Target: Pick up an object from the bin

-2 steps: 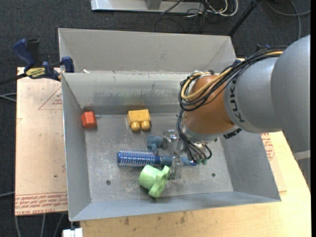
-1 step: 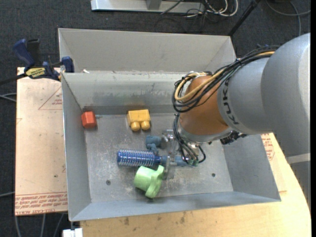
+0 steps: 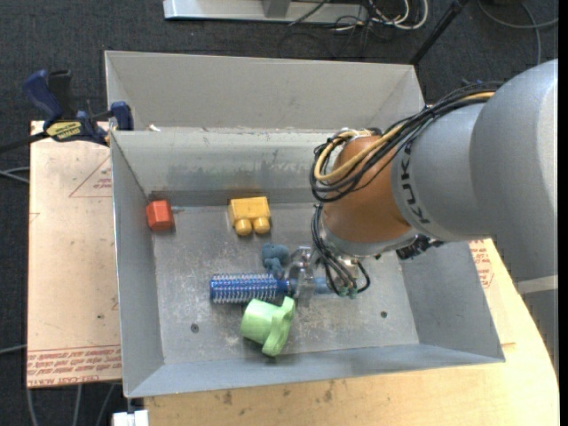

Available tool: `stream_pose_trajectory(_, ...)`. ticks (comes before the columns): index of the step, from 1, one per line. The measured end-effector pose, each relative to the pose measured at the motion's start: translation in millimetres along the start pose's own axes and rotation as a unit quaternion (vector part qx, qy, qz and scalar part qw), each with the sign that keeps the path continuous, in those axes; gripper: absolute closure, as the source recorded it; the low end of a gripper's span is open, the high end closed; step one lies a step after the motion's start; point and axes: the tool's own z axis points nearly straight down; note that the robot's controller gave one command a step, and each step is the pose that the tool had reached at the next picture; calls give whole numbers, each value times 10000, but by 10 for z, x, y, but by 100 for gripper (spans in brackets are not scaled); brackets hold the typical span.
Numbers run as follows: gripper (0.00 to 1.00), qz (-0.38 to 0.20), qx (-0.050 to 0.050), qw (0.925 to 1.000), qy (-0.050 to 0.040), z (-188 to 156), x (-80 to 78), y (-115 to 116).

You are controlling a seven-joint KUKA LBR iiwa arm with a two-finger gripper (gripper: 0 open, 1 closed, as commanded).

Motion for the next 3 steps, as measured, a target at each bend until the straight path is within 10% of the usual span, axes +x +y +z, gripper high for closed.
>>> stream_pose_trajectory(1, 100, 273, -6, 9996, -40, -893, 47, -83)
stream_pose_trajectory(2, 100, -1435, 0, 9897, -8, -839, 589, -258)
stream_pose_trajectory(3, 100, -1525, 6, 9883, -52, -2138, 480, -370)
